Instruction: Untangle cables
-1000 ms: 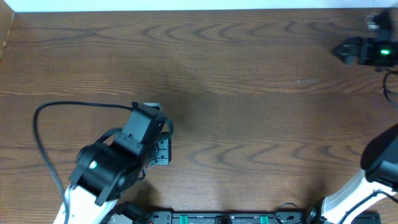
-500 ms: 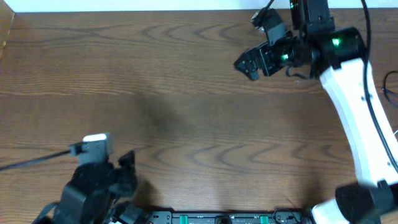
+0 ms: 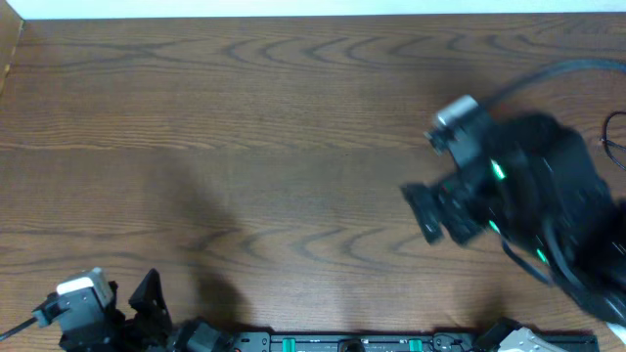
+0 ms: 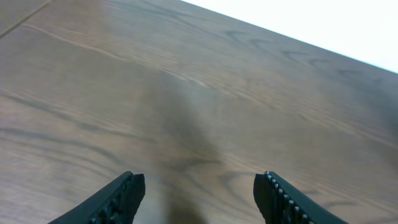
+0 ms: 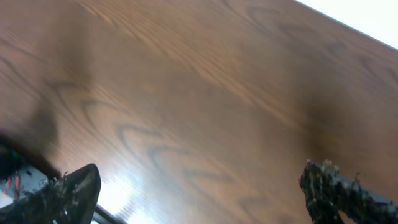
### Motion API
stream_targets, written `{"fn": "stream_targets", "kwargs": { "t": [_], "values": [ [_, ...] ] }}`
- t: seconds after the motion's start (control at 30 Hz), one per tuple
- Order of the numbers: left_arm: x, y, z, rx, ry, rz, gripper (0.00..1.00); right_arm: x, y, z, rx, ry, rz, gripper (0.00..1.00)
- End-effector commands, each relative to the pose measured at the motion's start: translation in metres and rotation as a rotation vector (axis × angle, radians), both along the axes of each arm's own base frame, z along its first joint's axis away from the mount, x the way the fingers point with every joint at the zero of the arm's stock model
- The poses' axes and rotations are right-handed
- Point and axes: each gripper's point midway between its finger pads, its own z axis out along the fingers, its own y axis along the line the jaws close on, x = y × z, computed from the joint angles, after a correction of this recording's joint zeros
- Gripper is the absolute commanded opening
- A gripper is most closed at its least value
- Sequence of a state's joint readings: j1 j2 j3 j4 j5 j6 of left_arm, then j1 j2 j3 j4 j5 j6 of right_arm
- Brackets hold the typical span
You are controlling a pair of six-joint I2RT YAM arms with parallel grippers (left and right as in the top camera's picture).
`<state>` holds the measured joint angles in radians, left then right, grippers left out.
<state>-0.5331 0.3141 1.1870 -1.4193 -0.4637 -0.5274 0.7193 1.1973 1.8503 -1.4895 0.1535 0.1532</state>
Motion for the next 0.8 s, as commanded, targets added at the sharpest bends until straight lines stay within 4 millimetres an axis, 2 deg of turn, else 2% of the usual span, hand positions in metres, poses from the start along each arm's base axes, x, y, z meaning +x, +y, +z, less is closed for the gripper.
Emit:
{"fn": "stream_targets", "kwargs": {
  "t": [0.0, 0.1, 0.2, 0.37, 0.43, 0.53, 0.77],
  "values": [
    [-0.003, 0.011, 0.001, 0.018, -0.018, 0.047, 0.63, -0.018, -0.045, 0.006, -0.012, -0.059, -0.21, 0.99],
    [-0.003, 0.011, 0.001, 0.019, -0.018, 0.046, 0.64, -0.047, -0.075, -0.003, -0.001, -0.051, -0.263, 0.99],
    [-0.003, 0.011, 0.001, 0.018, -0.019, 0.047, 0.64, -0.07, -0.093, -0.019, 0.053, -0.032, -0.273, 0.99],
    [-0.003, 0.011, 0.001, 0.018, -0.018, 0.046, 0.64, -0.079, -0.128, -0.059, 0.08, -0.066, -0.409, 0.99],
    [-0.003, 0.011, 0.001, 0.018, -0.018, 0.046, 0.64, -0.068, -0.126, -0.074, 0.13, -0.13, -0.451, 0.99],
    [-0.003, 0.011, 0.001, 0.019, -0.018, 0.046, 0.64, -0.046, -0.114, -0.083, 0.2, -0.22, -0.495, 0.99],
    [-0.003, 0.011, 0.001, 0.019, -0.018, 0.046, 0.65, 0.008, -0.104, -0.119, 0.208, -0.485, -0.718, 0.99]
  ]
}}
